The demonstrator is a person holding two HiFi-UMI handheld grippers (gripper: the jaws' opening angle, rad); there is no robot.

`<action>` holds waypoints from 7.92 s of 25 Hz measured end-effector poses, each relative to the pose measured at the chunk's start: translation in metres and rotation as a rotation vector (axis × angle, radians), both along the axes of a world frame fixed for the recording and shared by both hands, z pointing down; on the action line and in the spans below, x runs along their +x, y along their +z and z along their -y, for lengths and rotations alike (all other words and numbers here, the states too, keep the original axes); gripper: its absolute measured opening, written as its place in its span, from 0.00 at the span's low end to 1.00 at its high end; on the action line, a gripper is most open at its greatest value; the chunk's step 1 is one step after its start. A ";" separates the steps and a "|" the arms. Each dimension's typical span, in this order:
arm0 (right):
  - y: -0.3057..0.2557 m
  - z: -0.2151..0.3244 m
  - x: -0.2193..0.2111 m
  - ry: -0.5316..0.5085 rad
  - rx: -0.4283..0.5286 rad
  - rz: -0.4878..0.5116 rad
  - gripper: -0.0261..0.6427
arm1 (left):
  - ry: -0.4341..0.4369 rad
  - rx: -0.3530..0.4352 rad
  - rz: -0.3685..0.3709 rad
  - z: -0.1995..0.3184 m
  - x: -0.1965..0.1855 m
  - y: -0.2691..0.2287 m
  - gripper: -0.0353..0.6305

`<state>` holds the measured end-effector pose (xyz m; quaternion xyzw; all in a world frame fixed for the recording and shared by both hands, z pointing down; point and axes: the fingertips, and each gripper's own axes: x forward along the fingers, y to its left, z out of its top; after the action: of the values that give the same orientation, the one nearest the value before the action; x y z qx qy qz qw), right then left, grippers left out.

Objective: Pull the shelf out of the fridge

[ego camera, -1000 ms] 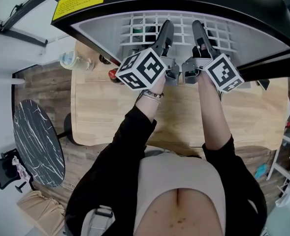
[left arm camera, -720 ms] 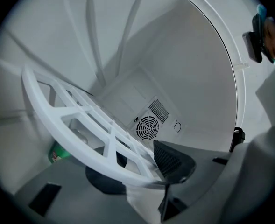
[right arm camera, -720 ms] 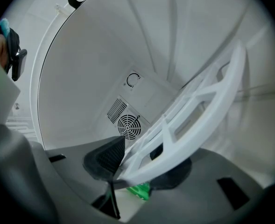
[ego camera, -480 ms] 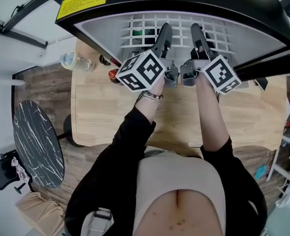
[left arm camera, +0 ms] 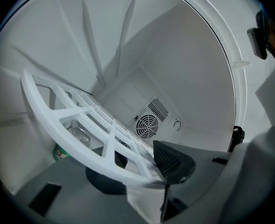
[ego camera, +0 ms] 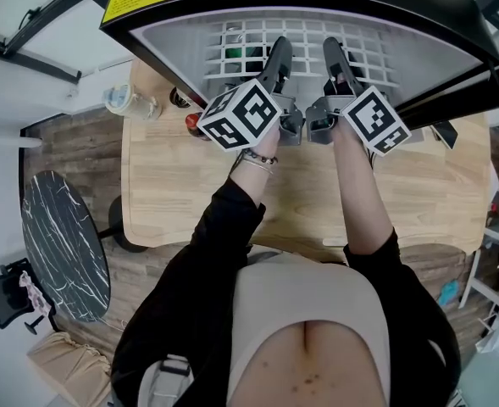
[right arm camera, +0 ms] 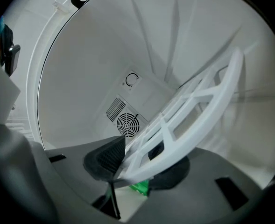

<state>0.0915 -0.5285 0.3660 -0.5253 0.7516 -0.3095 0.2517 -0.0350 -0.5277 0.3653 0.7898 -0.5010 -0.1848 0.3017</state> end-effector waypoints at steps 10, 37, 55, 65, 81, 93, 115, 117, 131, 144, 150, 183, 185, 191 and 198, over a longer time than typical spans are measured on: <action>0.002 -0.005 0.001 -0.002 -0.051 0.037 0.26 | 0.000 -0.042 -0.012 -0.004 0.001 0.001 0.31; 0.001 -0.020 0.003 0.015 -0.043 0.045 0.26 | 0.001 -0.047 -0.022 -0.016 0.000 0.000 0.29; 0.001 -0.031 0.002 0.007 -0.042 0.033 0.25 | 0.008 -0.051 -0.033 -0.026 0.001 0.001 0.29; 0.001 -0.040 0.002 0.008 -0.046 0.036 0.25 | 0.008 -0.055 -0.042 -0.035 0.001 0.001 0.28; 0.000 -0.055 0.002 0.013 -0.048 0.031 0.25 | 0.009 -0.059 -0.050 -0.050 0.000 0.000 0.27; 0.001 -0.065 0.003 0.011 -0.050 0.024 0.25 | 0.020 -0.055 -0.044 -0.059 0.001 -0.001 0.27; 0.001 -0.086 0.002 0.011 -0.055 0.036 0.25 | 0.027 -0.058 -0.051 -0.081 0.001 0.001 0.27; 0.002 -0.087 0.002 0.010 -0.055 0.039 0.25 | 0.027 -0.058 -0.051 -0.082 0.001 0.001 0.27; 0.002 -0.098 0.002 0.006 -0.057 0.046 0.24 | 0.027 -0.062 -0.052 -0.093 0.001 0.001 0.27; 0.001 -0.104 0.002 0.001 -0.063 0.052 0.24 | 0.029 -0.067 -0.052 -0.099 0.000 0.001 0.26; 0.001 -0.107 0.002 -0.005 -0.065 0.053 0.24 | 0.027 -0.068 -0.050 -0.101 0.000 0.000 0.26; 0.002 -0.124 0.001 -0.068 -0.062 0.073 0.24 | 0.025 -0.075 -0.080 -0.118 -0.001 0.002 0.25; 0.002 -0.124 0.000 -0.071 -0.062 0.073 0.24 | 0.025 -0.074 -0.082 -0.118 -0.002 0.002 0.25; 0.002 -0.126 0.001 -0.071 -0.066 0.080 0.23 | 0.035 -0.079 -0.088 -0.120 -0.001 0.001 0.25; 0.001 -0.130 0.001 -0.070 -0.070 0.081 0.23 | 0.038 -0.082 -0.100 -0.125 -0.002 0.001 0.25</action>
<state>0.0922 -0.3988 0.3673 -0.4944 0.7473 -0.3654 0.2524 -0.0367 -0.4028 0.3659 0.7757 -0.4775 -0.1976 0.3622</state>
